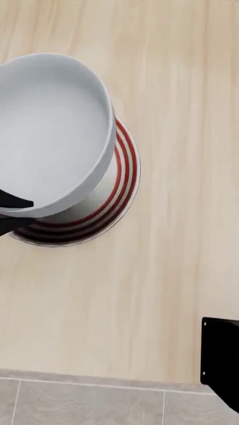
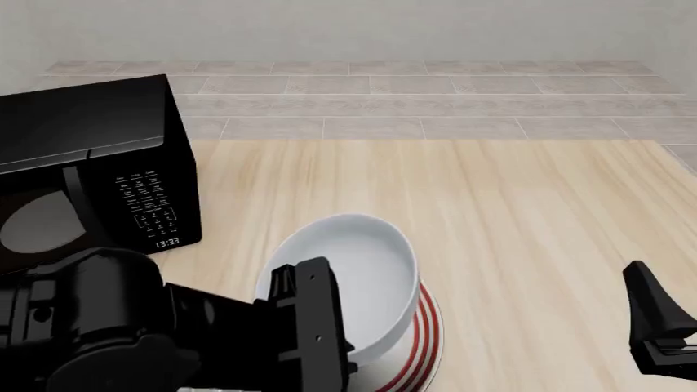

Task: Pick up the white bowl and put it on the plate.

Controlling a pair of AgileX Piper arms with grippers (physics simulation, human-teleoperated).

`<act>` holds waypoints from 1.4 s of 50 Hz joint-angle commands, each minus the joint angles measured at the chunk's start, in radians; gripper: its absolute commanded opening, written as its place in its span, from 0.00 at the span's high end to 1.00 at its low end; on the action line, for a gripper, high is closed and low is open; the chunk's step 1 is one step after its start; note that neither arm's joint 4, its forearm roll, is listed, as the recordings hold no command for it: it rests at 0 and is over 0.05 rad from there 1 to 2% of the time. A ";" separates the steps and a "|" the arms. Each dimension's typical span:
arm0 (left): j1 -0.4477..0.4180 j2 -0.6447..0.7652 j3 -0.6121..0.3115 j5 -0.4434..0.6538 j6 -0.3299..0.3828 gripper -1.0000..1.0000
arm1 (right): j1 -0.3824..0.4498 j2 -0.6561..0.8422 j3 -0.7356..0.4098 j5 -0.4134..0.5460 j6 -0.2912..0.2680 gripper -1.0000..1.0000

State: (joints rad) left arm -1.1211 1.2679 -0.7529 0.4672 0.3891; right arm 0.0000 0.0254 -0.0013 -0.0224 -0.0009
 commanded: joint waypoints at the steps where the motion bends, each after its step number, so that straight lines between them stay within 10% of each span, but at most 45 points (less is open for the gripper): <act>1: 0.009 0.015 -0.016 -0.008 0.009 1.00 | 0.000 0.000 0.000 0.000 0.000 0.00; 70: 0.052 0.183 -0.007 -0.119 0.003 1.00 | 0.000 0.000 0.000 0.000 0.000 0.00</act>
State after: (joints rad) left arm -1.0692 1.4258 -0.7707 0.3744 0.4004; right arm 0.0000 0.0255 -0.0013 -0.0225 -0.0009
